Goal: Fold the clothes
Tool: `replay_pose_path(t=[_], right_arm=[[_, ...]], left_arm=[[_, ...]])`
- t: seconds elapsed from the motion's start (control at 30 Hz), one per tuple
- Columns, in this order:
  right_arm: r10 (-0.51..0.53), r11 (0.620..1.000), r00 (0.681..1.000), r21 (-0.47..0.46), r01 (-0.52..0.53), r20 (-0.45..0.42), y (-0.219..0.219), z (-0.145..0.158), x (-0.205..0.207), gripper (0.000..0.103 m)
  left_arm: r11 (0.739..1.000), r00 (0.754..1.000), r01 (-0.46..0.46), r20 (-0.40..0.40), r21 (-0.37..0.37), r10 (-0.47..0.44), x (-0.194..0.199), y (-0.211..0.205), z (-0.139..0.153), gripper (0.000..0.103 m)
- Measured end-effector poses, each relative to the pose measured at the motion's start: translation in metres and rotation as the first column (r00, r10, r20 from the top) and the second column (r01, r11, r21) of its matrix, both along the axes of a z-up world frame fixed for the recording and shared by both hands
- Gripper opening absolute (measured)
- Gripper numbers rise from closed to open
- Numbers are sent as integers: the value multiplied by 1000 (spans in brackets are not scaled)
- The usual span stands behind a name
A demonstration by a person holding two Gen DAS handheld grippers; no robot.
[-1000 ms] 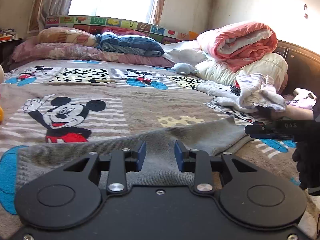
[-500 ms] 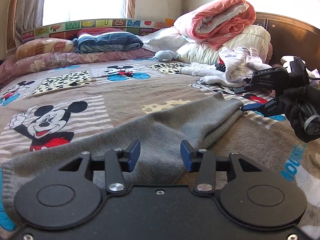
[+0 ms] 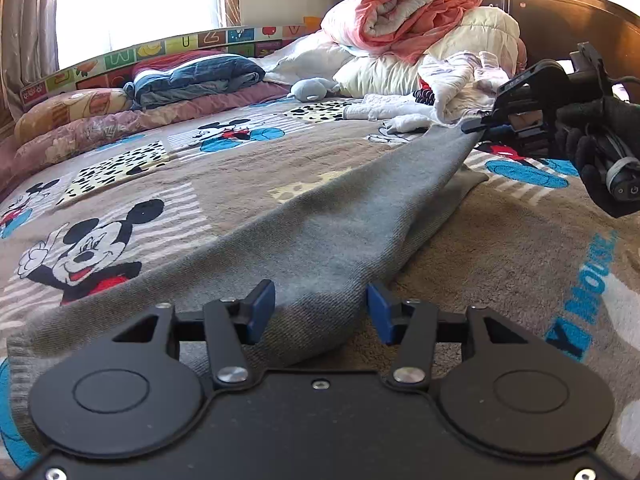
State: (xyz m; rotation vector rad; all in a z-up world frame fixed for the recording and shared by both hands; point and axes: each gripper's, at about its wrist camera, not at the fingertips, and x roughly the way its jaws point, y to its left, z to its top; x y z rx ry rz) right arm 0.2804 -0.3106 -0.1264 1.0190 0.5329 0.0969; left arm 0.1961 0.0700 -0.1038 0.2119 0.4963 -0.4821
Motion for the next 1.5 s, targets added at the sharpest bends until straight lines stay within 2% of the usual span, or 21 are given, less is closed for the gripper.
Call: replay_pose_path(t=[0.17, 0.37, 0.43, 0.5, 0.57, 0.6, 0.63, 0.7, 0.77, 0.8, 0.83, 0.93, 1.0, 1.07, 1.13, 1.2, 1.23, 1.3, 1.4, 1.43, 1.5], right_arm=[[21, 997, 994, -70, -29, -107, -10, -25, 10, 11], [43, 987, 994, -150, -58, -102, -6, -12, 5, 19], [23, 975, 998, -218, -36, -63, -3, 1, -5, 36], [24, 949, 1000, -313, -23, -3, 6, 15, -15, 36], [30, 915, 998, -404, -4, 58, 14, 29, -25, 36], [69, 903, 995, -427, -34, 67, 25, 32, -25, 36], [123, 893, 990, -442, -81, 66, 38, 33, -22, 36], [228, 865, 972, -471, -173, 62, 65, 36, -17, 36], [327, 823, 944, -501, -267, 34, 94, 35, -12, 38], [367, 791, 930, -518, -324, -21, 109, 28, -6, 46], [382, 762, 920, -536, -365, -83, 121, 18, -1, 48], [363, 767, 928, -537, -351, -87, 126, 12, -1, 45], [361, 766, 931, -550, -334, -62, 128, 21, -7, 46], [376, 755, 926, -569, -325, -29, 133, 32, -15, 48], [430, 733, 903, -588, -342, 12, 145, 43, -23, 48], [509, 707, 860, -590, -390, 41, 163, 50, -30, 49], [548, 677, 836, -606, -418, 35, 176, 50, -32, 48], [598, 628, 801, -631, -455, 17, 195, 48, -36, 48], [620, 611, 785, -631, -477, 6, 204, 50, -37, 48], [627, 606, 779, -631, -485, 3, 207, 51, -37, 48], [640, 595, 768, -630, -499, -4, 213, 52, -38, 48]], left_arm=[[1000, 1000, 1, -29, -2, -1, 2, 2, -1, 52], [999, 998, 6, -59, -47, -8, 2, 16, 6, 53], [991, 998, -32, -57, -130, 25, 2, 33, 15, 53], [975, 995, -84, -63, -207, 73, 5, 51, 21, 53], [939, 987, -155, -89, -306, 134, 8, 73, 26, 52], [929, 979, -195, -112, -313, 168, 11, 79, 25, 52], [919, 970, -234, -136, -318, 201, 14, 85, 24, 52], [925, 943, -317, -168, -209, 286, 19, 88, 13, 53], [914, 909, -394, -190, -94, 371, 25, 91, 2, 42], [901, 895, -422, -200, -98, 398, 24, 97, 4, 42], [887, 882, -451, -209, -104, 423, 23, 103, 5, 38], [862, 857, -498, -205, -94, 473, 20, 120, 6, 22], [845, 850, -513, -228, -152, 476, 16, 135, 8, 15], [829, 854, -517, -202, -213, 480, 8, 143, 15, 15], [839, 865, -499, -181, -219, 467, 7, 140, 18, 19], [848, 876, -480, -161, -225, 454, 5, 138, 21, 30], [852, 882, -471, -151, -227, 447, 4, 137, 22, 42], [834, 871, -491, -149, -250, 468, 3, 145, 24, 33], [805, 853, -522, -149, -283, 500, 1, 158, 27, 30], [795, 847, -531, -149, -294, 511, 0, 162, 28, 31], [773, 834, -550, -149, -316, 532, -1, 171, 29, 45]])
